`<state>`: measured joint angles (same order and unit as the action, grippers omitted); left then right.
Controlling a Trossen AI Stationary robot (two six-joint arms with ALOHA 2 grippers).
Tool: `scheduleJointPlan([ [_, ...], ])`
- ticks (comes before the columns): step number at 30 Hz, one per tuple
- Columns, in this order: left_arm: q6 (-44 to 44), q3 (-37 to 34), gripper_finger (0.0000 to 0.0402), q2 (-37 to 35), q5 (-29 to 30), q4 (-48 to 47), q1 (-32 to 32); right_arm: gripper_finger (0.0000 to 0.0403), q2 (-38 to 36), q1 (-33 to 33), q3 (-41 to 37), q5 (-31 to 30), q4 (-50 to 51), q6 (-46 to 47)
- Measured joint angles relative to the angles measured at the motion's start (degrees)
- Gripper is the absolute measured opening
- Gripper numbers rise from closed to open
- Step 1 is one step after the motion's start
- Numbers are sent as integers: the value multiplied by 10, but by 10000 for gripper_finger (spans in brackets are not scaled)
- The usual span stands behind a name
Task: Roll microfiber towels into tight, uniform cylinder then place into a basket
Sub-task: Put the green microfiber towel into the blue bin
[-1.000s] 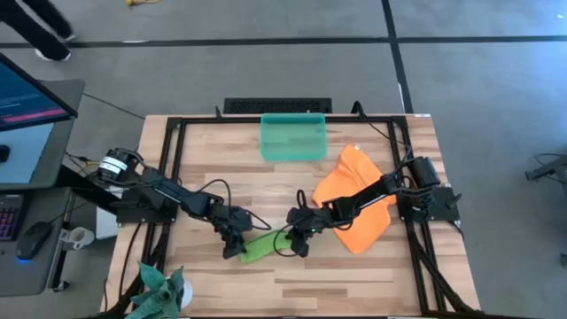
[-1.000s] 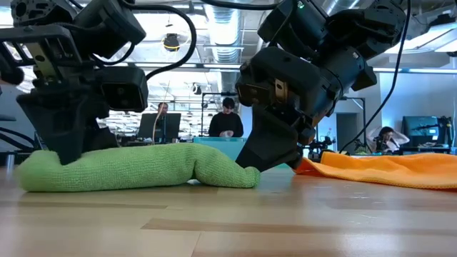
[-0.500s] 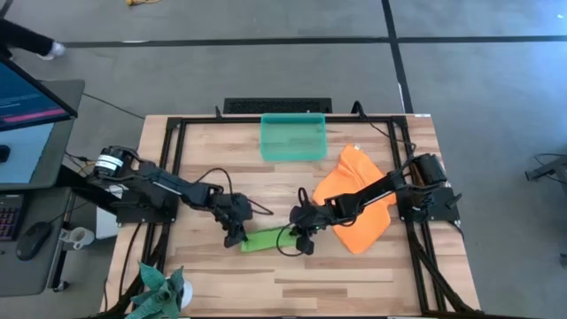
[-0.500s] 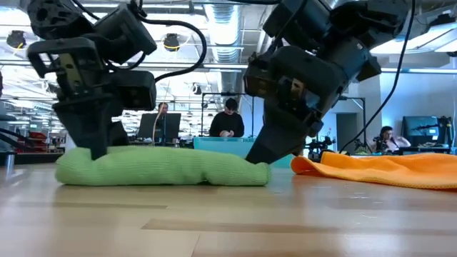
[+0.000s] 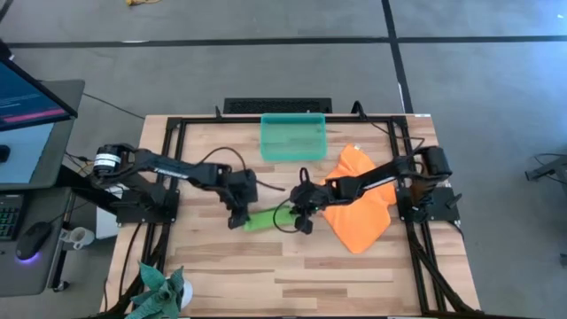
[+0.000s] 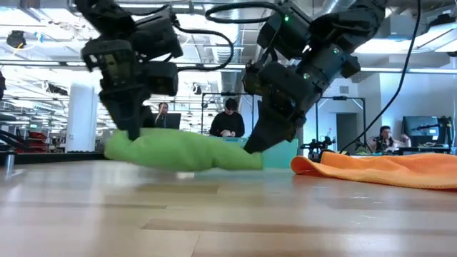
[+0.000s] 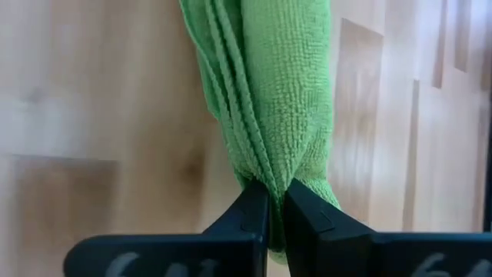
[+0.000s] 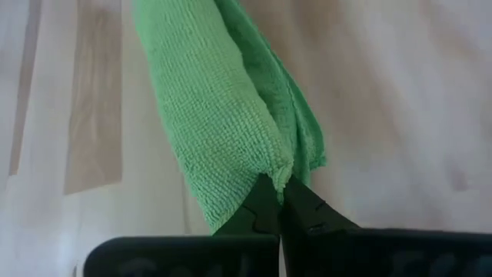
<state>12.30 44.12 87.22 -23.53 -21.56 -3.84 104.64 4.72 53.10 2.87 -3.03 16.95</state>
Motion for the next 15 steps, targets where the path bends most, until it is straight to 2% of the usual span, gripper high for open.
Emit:
scheduleJointPlan([
  [8,-89,100,5,0,4,-129,-65,9,-79,-47,1,0,52,-61],
  [15,-160,184,6,0,37,-186,-128,9,-141,-107,1,1,92,-114],
])
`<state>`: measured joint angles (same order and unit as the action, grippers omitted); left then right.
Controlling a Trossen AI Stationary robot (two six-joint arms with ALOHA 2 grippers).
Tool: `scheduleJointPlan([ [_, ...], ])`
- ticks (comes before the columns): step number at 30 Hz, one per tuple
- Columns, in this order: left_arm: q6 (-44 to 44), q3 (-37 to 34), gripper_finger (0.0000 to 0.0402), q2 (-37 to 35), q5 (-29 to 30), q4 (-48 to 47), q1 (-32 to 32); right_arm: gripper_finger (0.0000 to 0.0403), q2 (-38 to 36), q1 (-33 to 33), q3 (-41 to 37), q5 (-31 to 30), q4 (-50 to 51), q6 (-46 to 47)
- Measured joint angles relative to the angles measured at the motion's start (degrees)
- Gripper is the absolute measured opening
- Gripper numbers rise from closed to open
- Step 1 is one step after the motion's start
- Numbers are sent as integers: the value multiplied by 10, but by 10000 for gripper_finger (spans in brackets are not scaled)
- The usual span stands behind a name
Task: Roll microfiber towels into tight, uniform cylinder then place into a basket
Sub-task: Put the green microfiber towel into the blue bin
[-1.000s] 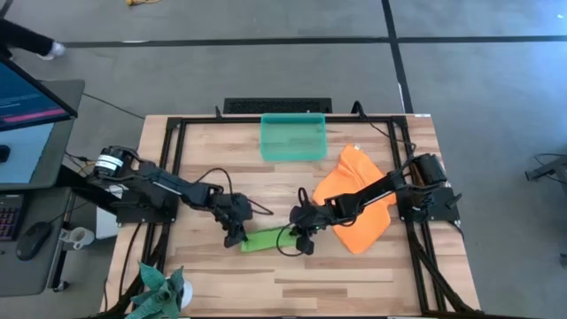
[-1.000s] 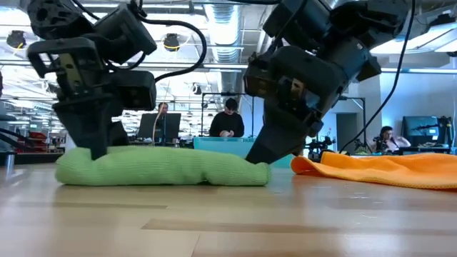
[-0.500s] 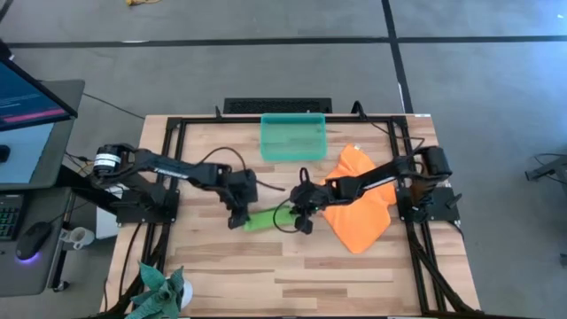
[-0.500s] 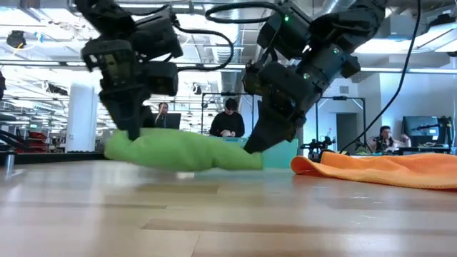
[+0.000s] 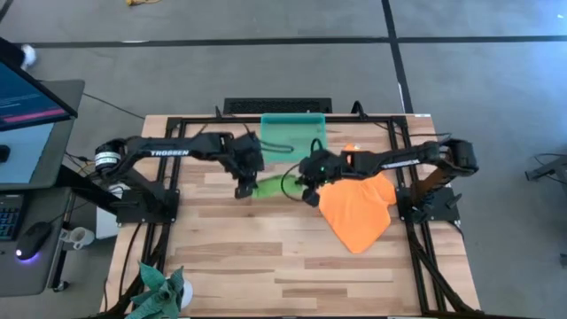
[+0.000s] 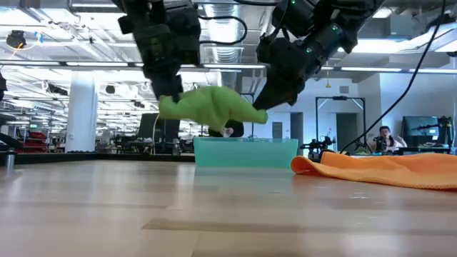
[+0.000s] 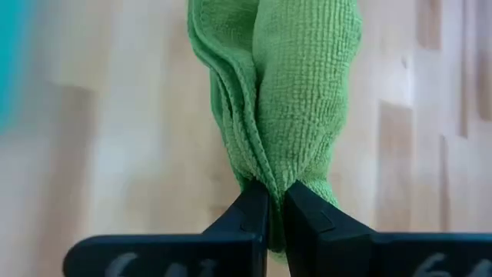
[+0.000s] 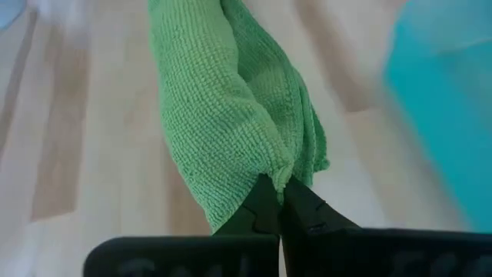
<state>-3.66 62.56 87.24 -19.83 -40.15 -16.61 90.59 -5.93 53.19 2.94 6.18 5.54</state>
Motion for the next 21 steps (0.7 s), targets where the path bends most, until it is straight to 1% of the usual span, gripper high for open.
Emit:
scheduleJointPlan([
  [5,-50,51,7,0,20,-5,-49,9,-22,-48,0,0,3,-44],
  [9,-92,83,7,13,84,3,-80,9,-26,-90,1,0,2,-82],
  [14,-132,118,7,59,89,11,-113,9,-26,-138,1,-3,3,-99],
  [18,-164,150,8,112,119,11,-137,9,-26,-171,1,-3,3,-122],
  [21,-174,179,8,151,130,13,-156,9,-26,-195,1,-3,6,-136],
])
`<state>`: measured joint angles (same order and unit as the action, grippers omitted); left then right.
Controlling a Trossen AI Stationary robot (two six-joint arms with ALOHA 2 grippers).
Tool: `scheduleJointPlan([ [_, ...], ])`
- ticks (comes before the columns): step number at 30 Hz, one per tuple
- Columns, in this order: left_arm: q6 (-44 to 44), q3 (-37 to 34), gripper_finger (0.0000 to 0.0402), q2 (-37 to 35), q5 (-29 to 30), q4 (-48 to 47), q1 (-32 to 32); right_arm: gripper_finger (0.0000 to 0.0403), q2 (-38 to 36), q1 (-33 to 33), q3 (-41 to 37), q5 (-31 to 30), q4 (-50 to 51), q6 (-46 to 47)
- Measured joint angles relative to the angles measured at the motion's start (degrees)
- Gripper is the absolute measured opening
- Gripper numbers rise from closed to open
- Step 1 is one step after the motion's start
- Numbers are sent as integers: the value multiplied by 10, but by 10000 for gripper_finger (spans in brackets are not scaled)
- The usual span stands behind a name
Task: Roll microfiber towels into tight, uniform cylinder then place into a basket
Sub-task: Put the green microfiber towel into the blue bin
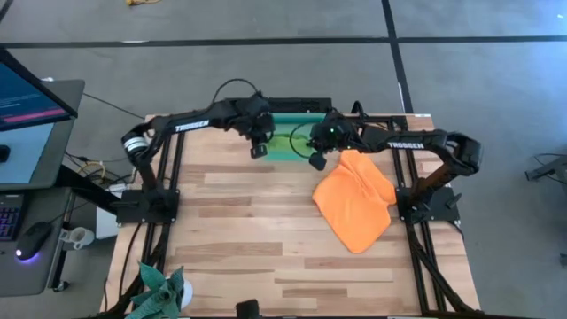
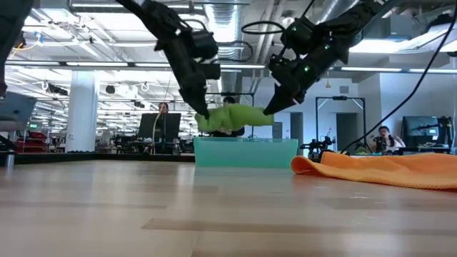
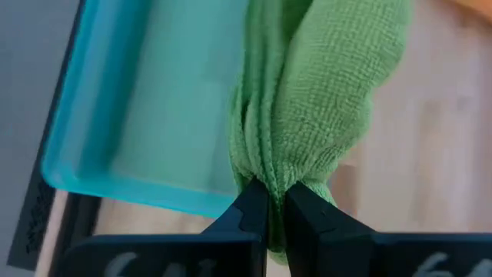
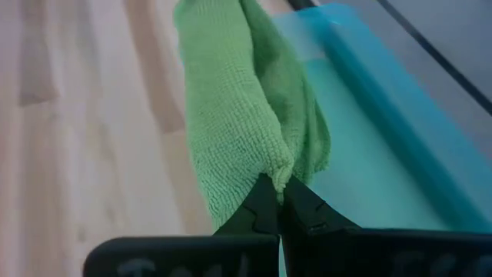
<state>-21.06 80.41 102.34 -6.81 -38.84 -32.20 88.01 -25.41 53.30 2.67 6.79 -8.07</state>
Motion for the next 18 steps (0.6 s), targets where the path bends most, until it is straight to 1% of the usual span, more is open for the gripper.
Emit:
scheduleJointPlan([
  [6,-26,52,8,72,1,-6,-11,10,16,-43,0,0,13,-35],
  [9,-48,80,8,102,16,-12,-11,10,35,-61,0,0,13,-48],
  [14,-72,125,8,139,21,-57,-10,10,67,-81,0,5,14,-62],
  [18,-101,137,8,159,21,-87,-7,10,81,-84,1,11,19,-75],
])
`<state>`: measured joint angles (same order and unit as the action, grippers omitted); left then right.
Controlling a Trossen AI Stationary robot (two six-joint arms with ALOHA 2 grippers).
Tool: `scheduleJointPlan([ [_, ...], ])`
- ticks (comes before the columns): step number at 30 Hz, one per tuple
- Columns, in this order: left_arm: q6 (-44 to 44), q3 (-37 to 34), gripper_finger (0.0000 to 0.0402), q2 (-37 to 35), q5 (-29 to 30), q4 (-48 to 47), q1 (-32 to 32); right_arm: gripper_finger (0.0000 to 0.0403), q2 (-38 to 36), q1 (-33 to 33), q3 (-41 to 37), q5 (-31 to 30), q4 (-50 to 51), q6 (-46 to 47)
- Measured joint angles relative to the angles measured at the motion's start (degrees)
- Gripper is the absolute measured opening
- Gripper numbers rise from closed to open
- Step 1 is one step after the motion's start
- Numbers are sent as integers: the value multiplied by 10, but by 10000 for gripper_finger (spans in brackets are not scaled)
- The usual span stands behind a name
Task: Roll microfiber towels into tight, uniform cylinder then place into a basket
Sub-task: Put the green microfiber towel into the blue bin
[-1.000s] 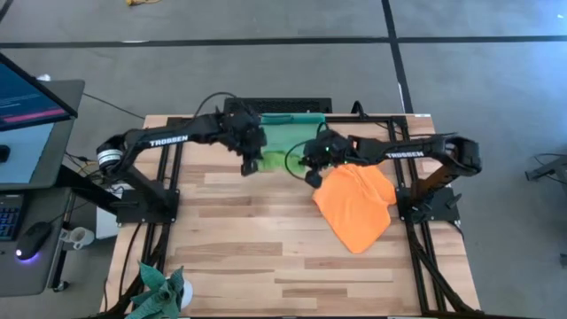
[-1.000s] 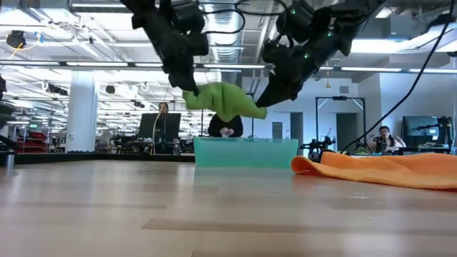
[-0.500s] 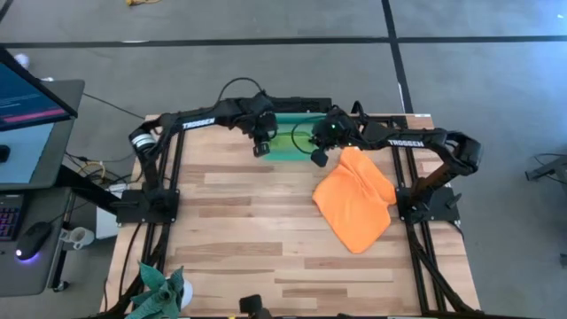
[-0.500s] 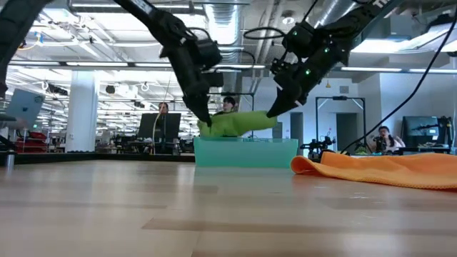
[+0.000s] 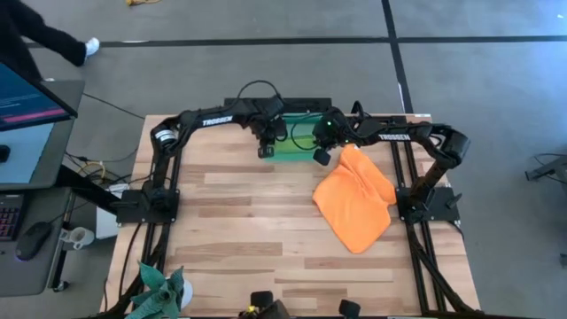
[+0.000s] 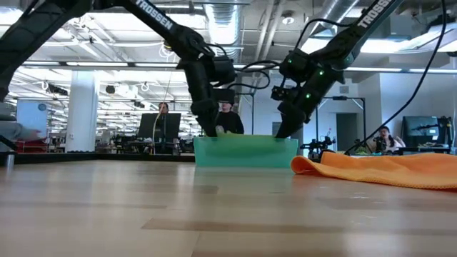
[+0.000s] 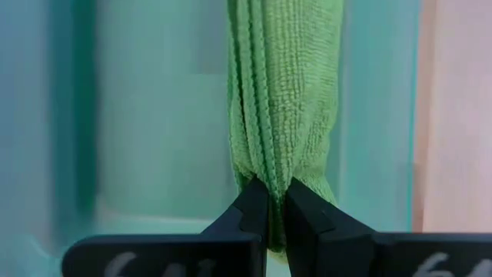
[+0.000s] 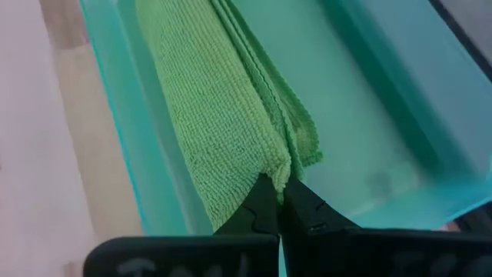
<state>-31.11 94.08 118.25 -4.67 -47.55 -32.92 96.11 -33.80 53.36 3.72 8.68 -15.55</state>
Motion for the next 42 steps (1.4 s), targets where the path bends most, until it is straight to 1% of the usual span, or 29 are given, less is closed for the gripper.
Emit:
scheduleJointPlan([
  [4,-11,0,8,0,-14,-17,5,10,0,2,0,1,10,-14],
  [9,-9,0,15,0,-15,-18,12,10,-1,3,0,1,30,-5],
  [11,-8,0,30,0,-14,-20,14,10,-1,5,0,0,36,-1],
  [16,-7,0,89,0,-7,-29,18,10,-1,9,-1,-12,51,4],
  [19,0,-1,117,0,-1,-32,18,10,-1,9,-1,-12,57,5],
  [22,2,-1,130,0,-1,-24,15,10,-1,11,-1,-11,58,5],
  [27,0,7,127,-12,-2,-13,13,16,-1,11,-1,-8,63,5],
  [31,1,41,116,-14,-2,-24,13,39,-1,14,-1,-9,64,8],
  [35,1,81,108,-15,-2,-50,13,74,-1,15,-1,-8,69,21],
  [38,0,106,104,-15,-2,-79,14,112,-1,15,-1,-8,75,30],
  [42,1,131,100,-15,-2,-111,14,172,-7,15,-1,-8,80,31],
])
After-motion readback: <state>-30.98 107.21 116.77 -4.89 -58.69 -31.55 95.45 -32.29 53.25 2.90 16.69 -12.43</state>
